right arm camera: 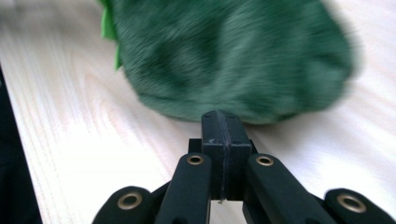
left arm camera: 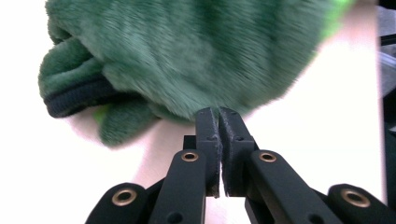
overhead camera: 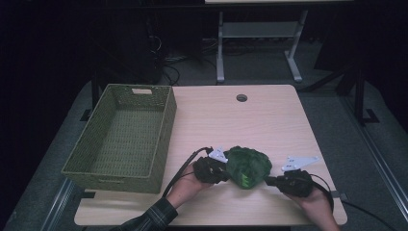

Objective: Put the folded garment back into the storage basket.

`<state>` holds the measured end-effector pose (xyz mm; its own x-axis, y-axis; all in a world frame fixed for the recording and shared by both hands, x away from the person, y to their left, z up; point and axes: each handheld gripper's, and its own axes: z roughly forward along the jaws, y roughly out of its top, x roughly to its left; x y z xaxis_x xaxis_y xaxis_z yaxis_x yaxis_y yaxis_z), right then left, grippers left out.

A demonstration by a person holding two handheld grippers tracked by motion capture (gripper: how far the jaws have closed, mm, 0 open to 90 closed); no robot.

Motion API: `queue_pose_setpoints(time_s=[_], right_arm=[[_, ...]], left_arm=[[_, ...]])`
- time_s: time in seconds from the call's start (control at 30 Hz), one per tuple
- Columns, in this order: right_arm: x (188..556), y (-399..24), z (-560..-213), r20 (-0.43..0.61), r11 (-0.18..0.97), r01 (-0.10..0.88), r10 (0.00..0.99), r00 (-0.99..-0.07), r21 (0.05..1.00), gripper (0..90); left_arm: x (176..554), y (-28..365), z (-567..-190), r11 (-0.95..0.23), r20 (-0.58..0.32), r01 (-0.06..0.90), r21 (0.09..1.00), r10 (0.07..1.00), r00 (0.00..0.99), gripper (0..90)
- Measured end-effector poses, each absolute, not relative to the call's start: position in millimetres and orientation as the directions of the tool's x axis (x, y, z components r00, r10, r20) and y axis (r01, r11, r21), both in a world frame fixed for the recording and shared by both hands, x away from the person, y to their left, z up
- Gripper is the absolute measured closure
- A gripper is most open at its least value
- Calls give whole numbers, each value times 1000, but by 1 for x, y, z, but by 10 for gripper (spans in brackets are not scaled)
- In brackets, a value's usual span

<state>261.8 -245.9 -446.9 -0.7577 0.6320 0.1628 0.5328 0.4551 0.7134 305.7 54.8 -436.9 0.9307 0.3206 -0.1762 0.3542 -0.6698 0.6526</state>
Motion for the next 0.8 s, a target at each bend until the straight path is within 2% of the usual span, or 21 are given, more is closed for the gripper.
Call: queue_pose_setpoints(time_s=[0.33, 0.57, 0.8], right_arm=[[307, -269, -436, 143, 401, 545, 696, -704, 736, 898], [345, -259, -438, 178, 364, 557, 697, -695, 747, 898], [373, -239, -449, 195, 375, 569, 685, -702, 732, 898]], left_arm=[[289, 49, -430, -659, -209, 334, 674, 264, 942, 858], [284, 39, -428, -660, -217, 320, 680, 235, 947, 858], [286, 29, -431, -655, -217, 323, 683, 240, 946, 861]])
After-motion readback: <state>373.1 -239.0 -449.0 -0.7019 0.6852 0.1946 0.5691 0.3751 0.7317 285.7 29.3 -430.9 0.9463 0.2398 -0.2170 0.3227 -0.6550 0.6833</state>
